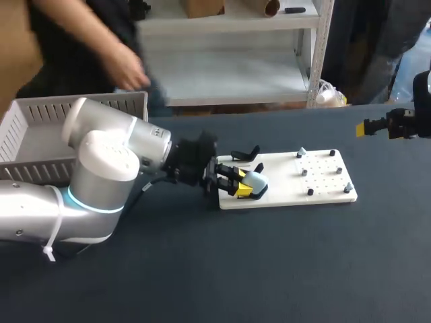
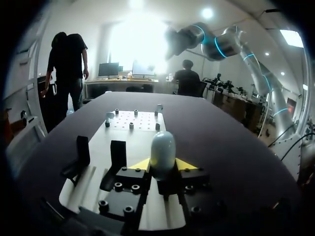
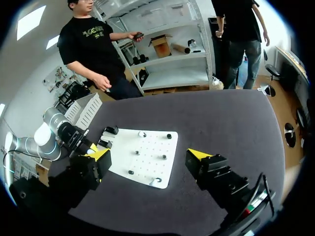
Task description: Pick up each earbud case from the left stands, insert the matching earbuds, close the lid, and place the case in the box.
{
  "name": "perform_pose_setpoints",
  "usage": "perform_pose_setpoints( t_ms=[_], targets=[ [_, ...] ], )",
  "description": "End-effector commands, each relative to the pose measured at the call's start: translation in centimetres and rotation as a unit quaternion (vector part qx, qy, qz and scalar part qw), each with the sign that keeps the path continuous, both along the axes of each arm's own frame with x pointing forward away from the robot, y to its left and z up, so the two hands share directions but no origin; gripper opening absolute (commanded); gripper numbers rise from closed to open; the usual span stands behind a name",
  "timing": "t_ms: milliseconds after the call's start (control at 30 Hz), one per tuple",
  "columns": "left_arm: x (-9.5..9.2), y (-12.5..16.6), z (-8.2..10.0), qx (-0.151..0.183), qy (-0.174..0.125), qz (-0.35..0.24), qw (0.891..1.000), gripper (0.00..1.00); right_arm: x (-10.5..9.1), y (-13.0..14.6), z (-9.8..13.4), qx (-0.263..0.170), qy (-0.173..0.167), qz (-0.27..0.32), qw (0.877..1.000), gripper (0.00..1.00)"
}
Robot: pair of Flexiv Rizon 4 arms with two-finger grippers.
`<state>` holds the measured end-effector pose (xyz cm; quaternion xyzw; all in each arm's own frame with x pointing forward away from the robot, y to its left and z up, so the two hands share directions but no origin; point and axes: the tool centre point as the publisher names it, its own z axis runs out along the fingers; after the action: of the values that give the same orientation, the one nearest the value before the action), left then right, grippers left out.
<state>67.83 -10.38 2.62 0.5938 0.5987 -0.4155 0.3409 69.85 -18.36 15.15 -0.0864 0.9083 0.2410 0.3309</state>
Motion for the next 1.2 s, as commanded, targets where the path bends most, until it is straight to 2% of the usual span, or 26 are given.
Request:
perform_pose_setpoints(
  t_ms=[33,400,667,1200],
  targets=[
    [-0.6,0.7,1.4,-0.019,-0.011,0.0,1.0,0.0,0.1,-0.1,-0.1,0.002,0.0,0.003,1.0,1.0],
    [-2.2,0.0,7.0,-0.1,-0.067,-0.017,0.993,0.0,0.1,-0.1,-0.1,0.002,0.0,0.003,1.0,1.0],
    [-3.1,-1.1,9.8,-0.121,-0.085,-0.031,0.989,0.0,0.1,-0.1,-0.1,0.002,0.0,0.003,1.0,1.0],
    [-3.1,-1.1,9.8,-0.121,-0.085,-0.031,0.989,0.0,0.1,-0.1,-0.1,0.002,0.0,0.003,1.0,1.0]
  ],
)
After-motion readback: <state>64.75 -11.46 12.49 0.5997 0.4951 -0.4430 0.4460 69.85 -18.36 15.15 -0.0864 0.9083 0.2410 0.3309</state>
